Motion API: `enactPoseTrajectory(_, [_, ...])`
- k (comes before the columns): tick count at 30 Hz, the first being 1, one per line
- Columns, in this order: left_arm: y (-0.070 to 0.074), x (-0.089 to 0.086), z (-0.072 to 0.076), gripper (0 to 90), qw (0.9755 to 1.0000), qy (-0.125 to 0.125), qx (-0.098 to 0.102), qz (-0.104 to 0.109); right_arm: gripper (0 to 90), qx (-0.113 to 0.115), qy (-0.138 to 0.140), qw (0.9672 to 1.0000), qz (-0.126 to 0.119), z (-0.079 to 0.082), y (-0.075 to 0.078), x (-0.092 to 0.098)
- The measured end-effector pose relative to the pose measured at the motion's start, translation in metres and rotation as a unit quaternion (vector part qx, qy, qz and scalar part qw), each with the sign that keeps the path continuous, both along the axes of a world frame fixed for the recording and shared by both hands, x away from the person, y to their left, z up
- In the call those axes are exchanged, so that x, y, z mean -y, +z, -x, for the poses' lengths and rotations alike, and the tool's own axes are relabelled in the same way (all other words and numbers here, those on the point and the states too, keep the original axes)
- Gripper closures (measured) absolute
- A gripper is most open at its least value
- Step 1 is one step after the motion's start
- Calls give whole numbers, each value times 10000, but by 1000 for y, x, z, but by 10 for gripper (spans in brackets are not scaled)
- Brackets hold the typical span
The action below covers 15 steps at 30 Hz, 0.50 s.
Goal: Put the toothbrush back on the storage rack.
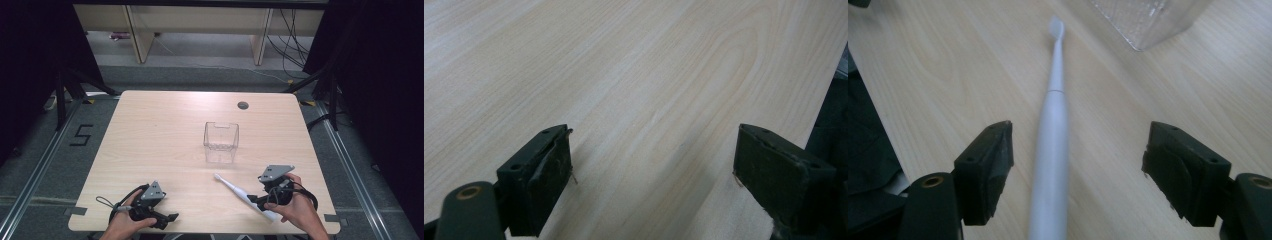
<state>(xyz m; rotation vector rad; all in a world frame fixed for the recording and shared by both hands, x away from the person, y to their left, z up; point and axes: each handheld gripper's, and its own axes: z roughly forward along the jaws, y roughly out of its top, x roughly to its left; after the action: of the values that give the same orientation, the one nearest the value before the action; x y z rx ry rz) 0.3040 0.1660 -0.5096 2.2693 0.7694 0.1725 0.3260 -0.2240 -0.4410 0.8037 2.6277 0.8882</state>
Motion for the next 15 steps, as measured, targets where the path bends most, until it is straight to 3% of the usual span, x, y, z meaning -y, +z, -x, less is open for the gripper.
enactPoseTrajectory(3, [0, 0, 0, 149, 10000, -21, -30, 12, 325, -132, 109, 9995, 279, -2, 0, -9])
enactPoseTrajectory(5, [0, 0, 0, 149, 10000, -20, -29, 15, 339, -143, 132, 9995, 235, -3, -2, -11])
enactPoseTrajectory(8, [0, 0, 0, 149, 10000, -42, -23, -4, 362, -240, 234, 9988, 344, -6, -3, -15])
enactPoseTrajectory(9, [0, 0, 0, 149, 10000, -20, -23, 17, 376, -378, 128, 9982, 456, -5, -3, -19])
enactPoseTrajectory(11, [0, 0, 0, 149, 10000, -22, -3, -26, 382, -314, 193, 9980, 522, -7, -3, -20])
enactPoseTrajectory(13, [0, 1, 0, 149, 10000, -6, -5, -13, 417, -461, 355, 9961, 663, -11, -5, -24])
enactPoseTrajectory(15, [0, 0, 0, 149, 10000, -27, -27, 17, 427, -532, 328, 9959, 661, -12, -5, -26])
